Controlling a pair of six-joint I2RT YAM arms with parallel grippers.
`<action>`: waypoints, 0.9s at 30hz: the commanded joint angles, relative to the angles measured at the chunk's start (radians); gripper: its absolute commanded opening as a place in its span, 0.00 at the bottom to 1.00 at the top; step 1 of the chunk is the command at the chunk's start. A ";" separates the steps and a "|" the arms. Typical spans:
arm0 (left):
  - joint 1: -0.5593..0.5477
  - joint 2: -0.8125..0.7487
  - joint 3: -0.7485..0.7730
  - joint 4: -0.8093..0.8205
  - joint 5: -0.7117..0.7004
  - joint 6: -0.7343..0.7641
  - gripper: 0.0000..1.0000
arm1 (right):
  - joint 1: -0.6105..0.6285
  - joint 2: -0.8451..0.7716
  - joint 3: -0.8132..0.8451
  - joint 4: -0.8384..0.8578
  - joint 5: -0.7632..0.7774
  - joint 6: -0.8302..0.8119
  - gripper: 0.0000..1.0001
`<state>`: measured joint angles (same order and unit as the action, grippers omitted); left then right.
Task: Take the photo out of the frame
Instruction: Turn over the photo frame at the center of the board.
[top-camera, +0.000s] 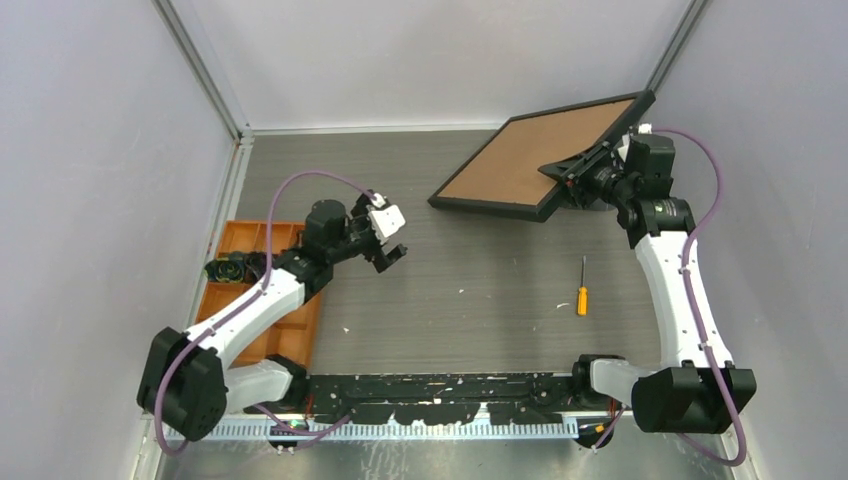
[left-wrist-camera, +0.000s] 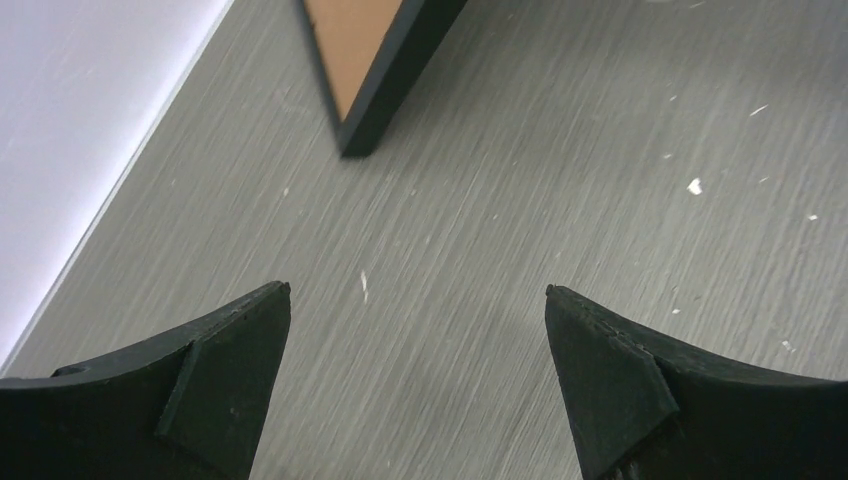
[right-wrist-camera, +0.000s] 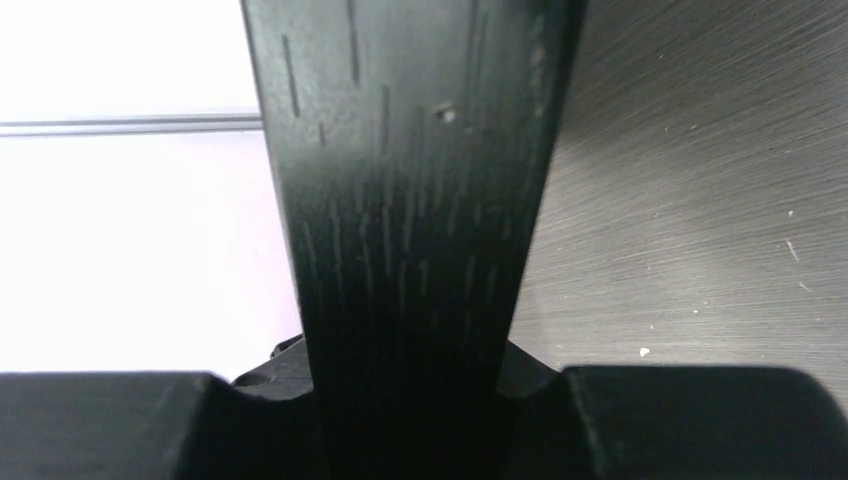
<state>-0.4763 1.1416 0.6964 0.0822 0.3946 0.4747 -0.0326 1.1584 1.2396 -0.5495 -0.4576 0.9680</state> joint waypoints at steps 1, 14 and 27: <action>-0.063 0.047 0.104 0.039 0.047 0.033 1.00 | -0.003 -0.042 0.003 0.337 -0.092 -0.006 0.00; -0.321 0.291 0.130 0.265 -0.384 0.339 0.97 | -0.004 -0.045 -0.099 0.363 -0.232 -0.003 0.00; -0.425 0.469 0.070 0.622 -0.610 0.508 0.87 | -0.004 -0.088 -0.238 0.452 -0.317 0.046 0.01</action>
<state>-0.8913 1.6093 0.7845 0.5621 -0.1749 0.9577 -0.0368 1.1358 0.9749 -0.3187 -0.6876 1.0676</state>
